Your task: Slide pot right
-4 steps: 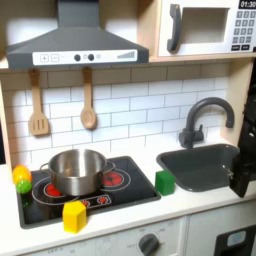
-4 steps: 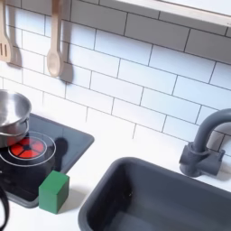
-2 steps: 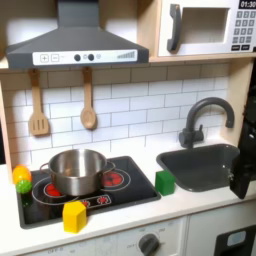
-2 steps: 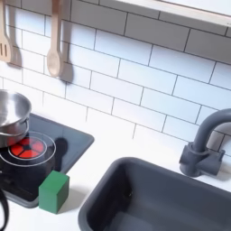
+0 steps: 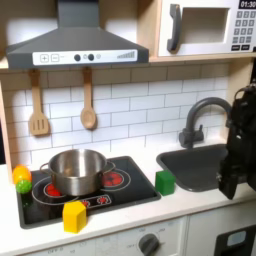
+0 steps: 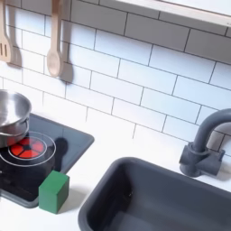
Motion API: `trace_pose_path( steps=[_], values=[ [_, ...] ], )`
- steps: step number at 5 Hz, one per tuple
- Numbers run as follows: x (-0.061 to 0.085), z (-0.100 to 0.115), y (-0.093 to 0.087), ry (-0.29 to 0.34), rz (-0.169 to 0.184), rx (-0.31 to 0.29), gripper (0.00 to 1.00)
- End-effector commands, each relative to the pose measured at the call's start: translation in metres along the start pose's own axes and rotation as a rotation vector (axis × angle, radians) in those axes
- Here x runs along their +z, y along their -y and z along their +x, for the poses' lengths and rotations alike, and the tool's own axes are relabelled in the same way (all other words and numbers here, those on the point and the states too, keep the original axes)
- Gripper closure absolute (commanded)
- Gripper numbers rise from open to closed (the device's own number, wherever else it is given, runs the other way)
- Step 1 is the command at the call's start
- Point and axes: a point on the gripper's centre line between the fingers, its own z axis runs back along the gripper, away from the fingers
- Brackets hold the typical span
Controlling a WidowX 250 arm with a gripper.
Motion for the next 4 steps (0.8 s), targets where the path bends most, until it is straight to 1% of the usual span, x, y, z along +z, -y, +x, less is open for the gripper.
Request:
trace_pose_path(
  steps=[1,2,3,4],
  values=[
    [0.003,0.016,-0.014,0.027,0.014,0.009,0.0],
    [0.005,0.025,-0.023,0.038,0.011,0.021,0.0],
    [0.006,0.034,-0.033,0.046,0.015,0.021,0.0],
    [0.009,0.041,-0.043,0.059,0.021,0.034,0.0]
  ],
)
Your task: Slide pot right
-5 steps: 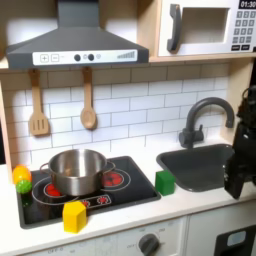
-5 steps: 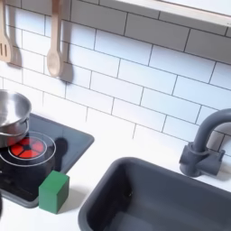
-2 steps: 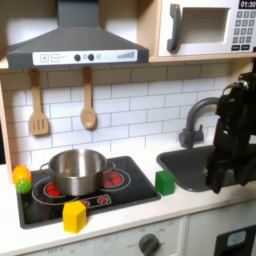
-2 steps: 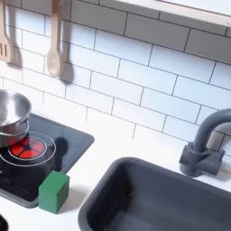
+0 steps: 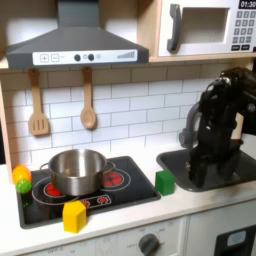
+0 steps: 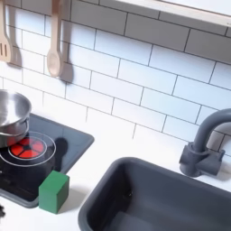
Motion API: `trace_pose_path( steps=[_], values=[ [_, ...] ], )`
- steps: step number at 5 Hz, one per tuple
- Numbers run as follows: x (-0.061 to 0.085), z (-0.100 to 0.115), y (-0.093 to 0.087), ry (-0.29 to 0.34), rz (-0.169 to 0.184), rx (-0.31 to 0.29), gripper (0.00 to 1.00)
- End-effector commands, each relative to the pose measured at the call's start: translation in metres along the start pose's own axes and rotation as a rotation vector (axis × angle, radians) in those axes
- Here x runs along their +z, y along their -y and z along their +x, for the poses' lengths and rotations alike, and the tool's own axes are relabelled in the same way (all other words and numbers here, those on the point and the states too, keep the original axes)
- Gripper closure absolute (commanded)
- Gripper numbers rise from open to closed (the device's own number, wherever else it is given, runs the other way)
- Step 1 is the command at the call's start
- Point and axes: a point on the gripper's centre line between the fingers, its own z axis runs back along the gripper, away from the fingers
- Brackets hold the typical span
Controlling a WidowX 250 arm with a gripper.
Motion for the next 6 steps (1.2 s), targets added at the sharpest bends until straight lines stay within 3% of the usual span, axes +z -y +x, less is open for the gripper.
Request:
trace_pose_path(
  steps=[1,3,6],
  values=[
    [0.004,0.014,-0.022,0.026,0.012,0.01,0.0],
    [0.004,0.027,-0.045,0.043,0.03,0.033,0.0],
    [0.003,0.052,-0.064,0.094,0.065,0.049,0.0]
  ],
)
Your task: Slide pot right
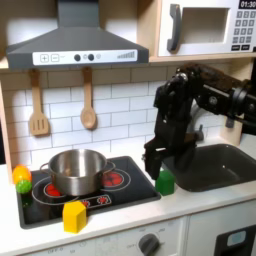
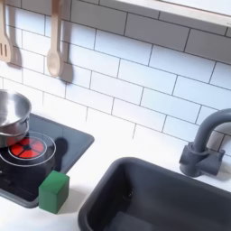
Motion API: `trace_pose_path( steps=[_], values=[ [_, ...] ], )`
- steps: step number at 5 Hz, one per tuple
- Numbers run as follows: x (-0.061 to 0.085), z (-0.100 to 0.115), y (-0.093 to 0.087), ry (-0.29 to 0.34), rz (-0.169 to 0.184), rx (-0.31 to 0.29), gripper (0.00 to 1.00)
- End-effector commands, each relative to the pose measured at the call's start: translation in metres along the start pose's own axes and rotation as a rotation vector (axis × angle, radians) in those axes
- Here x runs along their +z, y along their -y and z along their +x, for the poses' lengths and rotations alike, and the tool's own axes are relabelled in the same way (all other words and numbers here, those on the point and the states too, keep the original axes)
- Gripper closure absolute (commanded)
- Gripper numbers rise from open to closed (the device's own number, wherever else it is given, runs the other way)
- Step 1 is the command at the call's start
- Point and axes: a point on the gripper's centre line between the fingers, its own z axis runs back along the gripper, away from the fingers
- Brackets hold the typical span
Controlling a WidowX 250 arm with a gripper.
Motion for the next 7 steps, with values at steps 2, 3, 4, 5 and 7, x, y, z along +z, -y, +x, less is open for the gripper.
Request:
trace_pose_path(
  steps=[2,3,4,5,7],
  values=[
    [-0.006,0.03,-0.015,0.032,0.02,0.021,0.0],
    [-0.009,0.04,-0.022,0.033,0.025,0.03,0.0],
    [-0.015,0.049,-0.031,0.03,0.026,0.043,0.0],
    [-0.019,0.057,-0.038,0.026,0.027,0.049,0.0],
    [-0.024,0.077,-0.046,0.025,0.03,0.06,0.0]
  ],
)
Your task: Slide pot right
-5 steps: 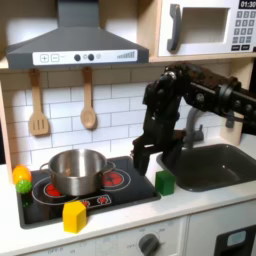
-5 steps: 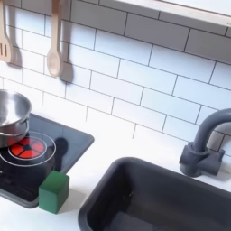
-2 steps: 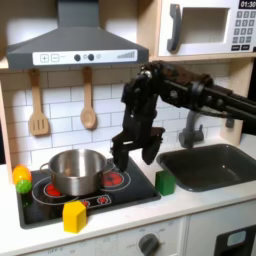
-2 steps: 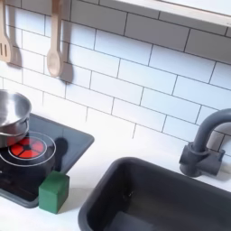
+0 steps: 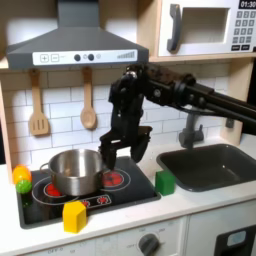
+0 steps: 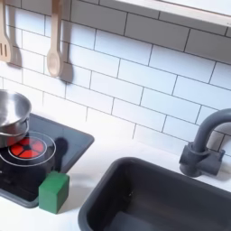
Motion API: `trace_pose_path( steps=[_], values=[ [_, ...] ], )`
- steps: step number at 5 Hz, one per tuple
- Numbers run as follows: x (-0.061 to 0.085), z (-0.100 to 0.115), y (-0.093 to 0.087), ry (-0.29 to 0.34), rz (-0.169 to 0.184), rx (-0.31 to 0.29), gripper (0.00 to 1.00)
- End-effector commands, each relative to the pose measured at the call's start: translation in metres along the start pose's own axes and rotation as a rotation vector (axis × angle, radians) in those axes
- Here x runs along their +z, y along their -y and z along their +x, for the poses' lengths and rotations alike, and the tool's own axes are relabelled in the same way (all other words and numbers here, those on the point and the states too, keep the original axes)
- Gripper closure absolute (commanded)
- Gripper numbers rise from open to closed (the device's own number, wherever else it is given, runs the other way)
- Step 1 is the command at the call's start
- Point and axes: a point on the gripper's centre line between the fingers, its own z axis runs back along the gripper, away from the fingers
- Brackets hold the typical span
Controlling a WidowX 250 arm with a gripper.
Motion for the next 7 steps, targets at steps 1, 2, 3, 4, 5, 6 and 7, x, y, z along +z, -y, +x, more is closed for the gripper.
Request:
trace_pose_path(
  steps=[1,2,3,4,5,6,7],
  values=[
    [-0.003,0.016,-0.006,0.002,0.009,0.007,0.0],
    [-0.004,0.027,-0.012,0.012,0.017,0.012,0.0],
    [-0.007,0.037,-0.017,0.01,0.015,0.021,0.0],
    [-0.011,0.046,-0.021,0.016,0.023,0.012,0.0],
    [-0.018,0.055,-0.024,0.012,0.025,0.007,0.0],
    [-0.021,0.067,-0.022,0.016,0.028,-0.009,0.0],
    [-0.026,0.079,-0.023,0.018,0.042,-0.008,0.0]
  ],
)
